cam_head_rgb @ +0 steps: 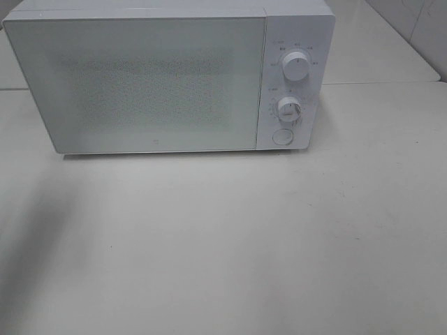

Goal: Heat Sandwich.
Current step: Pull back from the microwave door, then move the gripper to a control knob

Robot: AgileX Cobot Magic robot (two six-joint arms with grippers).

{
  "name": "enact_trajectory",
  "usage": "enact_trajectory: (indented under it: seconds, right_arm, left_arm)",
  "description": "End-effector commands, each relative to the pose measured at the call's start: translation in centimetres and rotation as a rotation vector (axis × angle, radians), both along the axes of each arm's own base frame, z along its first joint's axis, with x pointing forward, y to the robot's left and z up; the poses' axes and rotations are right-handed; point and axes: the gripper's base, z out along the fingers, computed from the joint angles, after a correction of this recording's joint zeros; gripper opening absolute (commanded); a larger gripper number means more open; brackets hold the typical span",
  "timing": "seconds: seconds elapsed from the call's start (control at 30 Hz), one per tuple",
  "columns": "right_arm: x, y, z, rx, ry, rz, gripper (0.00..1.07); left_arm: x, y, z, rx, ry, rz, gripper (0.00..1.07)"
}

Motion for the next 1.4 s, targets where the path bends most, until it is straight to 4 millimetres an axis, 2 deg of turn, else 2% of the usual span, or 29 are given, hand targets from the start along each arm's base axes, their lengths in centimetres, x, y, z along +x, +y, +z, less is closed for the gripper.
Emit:
enact_trajectory:
  seconds: [0.03, 0.07, 0.13, 0.2, 0.23, 0.27, 0.37, 0.4, 0.43, 0.5, 0.53, 0.57, 0.67, 0.7, 0.77, 0.87, 1.0, 1.03, 1.07, 1.17, 1.4]
  right_arm:
    - [-0.3, 0.0, 0.0, 0.0, -0.039, 0.0, 0.75]
    - [-0.3, 0.0, 0.0, 0.0, -0.039, 0.0, 0.75]
    - [-0.3, 0.0, 0.0, 0.0, -0.039, 0.0, 0.75]
    - [-0.3, 0.0, 0.0, 0.0, -0.039, 0.0, 0.75]
    - [-0.3, 0.0, 0.0, 0.0, -0.039, 0.0, 0.75]
    - [-0.3, 0.0, 0.0, 0.0, -0.039, 0.0, 0.75]
    - [-0.3, 0.0, 0.0, 0.0, -0.039, 0.0, 0.75]
    - [-0.3, 0.0, 0.0, 0.0, -0.039, 0.0, 0.75]
    - [-0.3, 0.0, 0.0, 0.0, -0.039, 0.0, 0.75]
    - [-0.3, 0.0, 0.0, 0.0, -0.039, 0.0, 0.75]
    - [-0.3, 0.0, 0.0, 0.0, -0.039, 0.0, 0.75]
    - [-0.3, 0.0, 0.0, 0.0, -0.039, 0.0, 0.75]
    - [-0.3, 0.0, 0.0, 0.0, -0.039, 0.0, 0.75]
    - [-0.3, 0.0, 0.0, 0.0, -0.039, 0.0, 0.75]
    - [-0.3, 0.0, 0.0, 0.0, -0.039, 0.0, 0.75]
    - [-0.3, 0.0, 0.0, 0.0, -0.039, 0.0, 0.75]
    - [-0.3, 0.0, 0.0, 0.0, -0.039, 0.0, 0.75]
    - [-0.3, 0.0, 0.0, 0.0, -0.039, 0.0, 0.75]
    - [-0.3, 0.0, 0.0, 0.0, -0.039, 0.0, 0.75]
    - [-0.3, 0.0, 0.0, 0.0, -0.039, 0.0, 0.75]
    - [-0.3, 0.0, 0.0, 0.0, -0.039, 0.0, 0.75]
  left_arm:
    - [-2.1, 1.7, 0.9, -0.008, -0.015, 0.088, 0.98]
    - [-2.1, 1.7, 0.9, -0.008, -0.015, 0.088, 0.98]
    - [-3.9, 2.7, 1.9, 0.004, -0.068, 0.144, 0.98]
    - [-5.2, 3.0, 2.8, 0.021, -0.118, 0.148, 0.98]
    - [-6.5, 3.1, 3.4, 0.036, -0.162, 0.148, 0.98]
    - [-6.5, 3.1, 3.4, 0.036, -0.162, 0.148, 0.98]
    - [-8.6, 3.3, 4.3, 0.056, -0.231, 0.16, 0.98]
    - [-10.2, 3.4, 4.8, 0.068, -0.284, 0.159, 0.98]
    - [-10.2, 3.4, 4.8, 0.068, -0.284, 0.159, 0.98]
    - [-11.7, 3.4, 5.3, 0.07, -0.341, 0.161, 0.98]
    - [-13.1, 3.4, 5.5, 0.068, -0.388, 0.168, 0.98]
    - [-13.1, 3.4, 5.5, 0.068, -0.388, 0.168, 0.98]
    - [-15.3, 3.3, 5.5, 0.066, -0.468, 0.166, 0.98]
    - [-16.5, 3.3, 5.4, 0.059, -0.523, 0.168, 0.98]
    - [-17.2, 3.2, 5.3, 0.053, -0.549, 0.17, 0.98]
    - [-19.4, 3.0, 4.0, 0.03, -0.621, 0.171, 0.98]
    - [-20.5, 3.0, 2.7, 0.025, -0.675, 0.173, 0.98]
    - [-21.3, 3.0, 2.6, 0.021, -0.747, 0.176, 0.98]
    - [-21.3, 3.0, 2.6, 0.021, -0.747, 0.176, 0.98]
    - [-22.7, 3.0, 3.1, 0.009, -0.91, 0.181, 0.98]
    - [-24.7, 2.7, 2.6, -0.026, -1.014, 0.174, 0.98]
